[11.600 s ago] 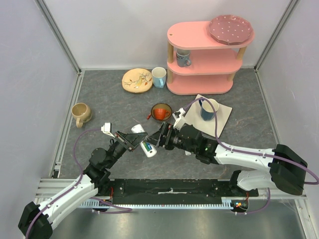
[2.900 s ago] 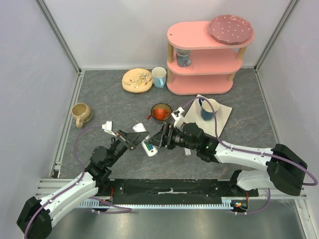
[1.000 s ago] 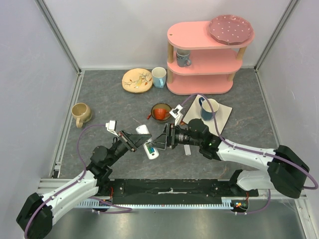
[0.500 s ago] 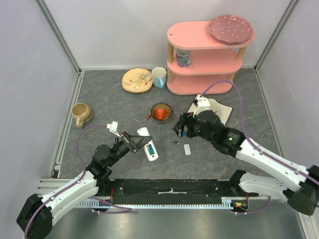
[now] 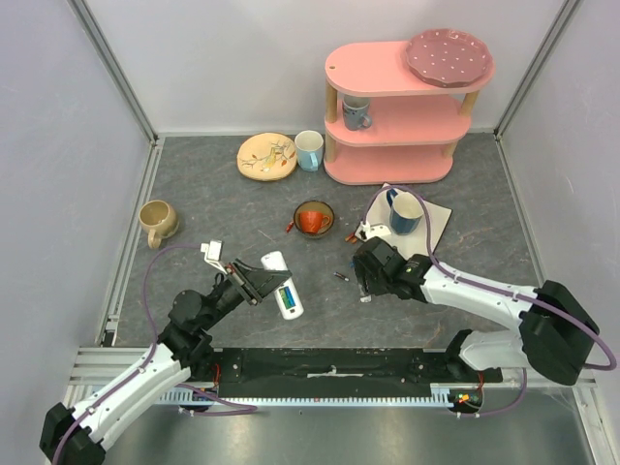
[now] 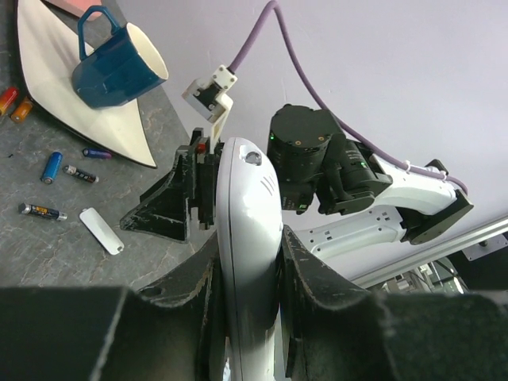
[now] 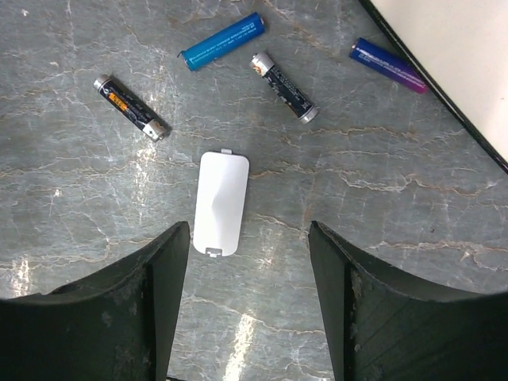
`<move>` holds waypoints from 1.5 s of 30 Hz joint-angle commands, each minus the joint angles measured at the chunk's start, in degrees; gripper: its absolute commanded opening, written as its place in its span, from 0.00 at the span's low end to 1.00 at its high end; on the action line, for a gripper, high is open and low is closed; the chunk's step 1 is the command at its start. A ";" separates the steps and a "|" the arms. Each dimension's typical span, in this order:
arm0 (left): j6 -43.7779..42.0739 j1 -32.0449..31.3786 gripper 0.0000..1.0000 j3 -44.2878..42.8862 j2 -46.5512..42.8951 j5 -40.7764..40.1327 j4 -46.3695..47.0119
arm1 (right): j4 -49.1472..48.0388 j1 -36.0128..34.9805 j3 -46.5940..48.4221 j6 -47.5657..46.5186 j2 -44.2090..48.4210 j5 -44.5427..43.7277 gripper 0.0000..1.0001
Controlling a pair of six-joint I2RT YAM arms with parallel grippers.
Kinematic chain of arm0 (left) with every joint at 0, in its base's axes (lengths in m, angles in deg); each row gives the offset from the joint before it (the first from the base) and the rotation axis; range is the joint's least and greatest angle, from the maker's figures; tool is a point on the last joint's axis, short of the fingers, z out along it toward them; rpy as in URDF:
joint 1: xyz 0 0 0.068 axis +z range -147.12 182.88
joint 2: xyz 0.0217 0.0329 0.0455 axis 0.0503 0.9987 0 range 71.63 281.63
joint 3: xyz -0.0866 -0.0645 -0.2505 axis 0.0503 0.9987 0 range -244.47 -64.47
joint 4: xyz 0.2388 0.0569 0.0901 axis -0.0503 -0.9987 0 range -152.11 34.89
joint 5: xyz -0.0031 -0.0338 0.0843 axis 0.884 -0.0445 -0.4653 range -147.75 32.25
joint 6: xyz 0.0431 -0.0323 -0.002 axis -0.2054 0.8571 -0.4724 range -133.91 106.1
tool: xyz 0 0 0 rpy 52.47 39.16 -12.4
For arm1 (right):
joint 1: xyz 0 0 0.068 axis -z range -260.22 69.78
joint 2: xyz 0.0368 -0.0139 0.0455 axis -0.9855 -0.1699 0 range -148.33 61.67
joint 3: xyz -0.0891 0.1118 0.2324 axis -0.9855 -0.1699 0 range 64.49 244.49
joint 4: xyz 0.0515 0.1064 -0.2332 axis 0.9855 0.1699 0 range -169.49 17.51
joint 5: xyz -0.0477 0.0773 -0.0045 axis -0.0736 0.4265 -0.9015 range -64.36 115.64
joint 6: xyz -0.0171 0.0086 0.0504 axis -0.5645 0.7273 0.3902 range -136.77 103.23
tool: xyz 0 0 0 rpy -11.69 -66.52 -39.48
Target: Load the batteries into the remote control
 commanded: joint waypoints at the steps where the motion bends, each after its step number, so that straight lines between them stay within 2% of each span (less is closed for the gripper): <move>1: -1.22 0.00 0.02 6.33 -1.75 -0.27 -0.38 | -2.63 -0.95 0.42 -0.76 -3.07 0.95 0.69; 11: -1.49 -0.08 0.02 5.80 -0.96 0.25 -0.20 | -4.57 -3.41 1.39 1.44 -8.88 0.86 0.67; 23: -1.84 0.00 0.02 5.45 -0.17 0.17 -0.11 | -4.57 -3.42 0.42 1.62 -9.84 1.48 0.56; 29: -2.19 0.00 0.02 5.01 0.62 0.25 0.06 | -4.83 -3.50 -0.28 1.53 -10.11 2.09 0.42; 33: -2.02 -0.09 0.02 5.10 1.24 0.08 0.32 | -4.83 -3.50 -0.81 1.79 -8.71 1.74 0.28; 36: -1.75 0.00 0.02 4.92 2.55 -0.45 1.20 | -4.22 -3.50 -0.55 2.14 -5.55 1.13 0.19; 40: -1.75 0.00 0.02 3.17 5.80 -0.89 2.96 | -0.28 -3.85 2.08 1.71 2.08 0.86 0.12; 45: -0.52 0.00 0.02 2.55 10.54 -2.82 8.58 | 3.34 -7.80 10.52 -2.50 8.86 3.14 0.00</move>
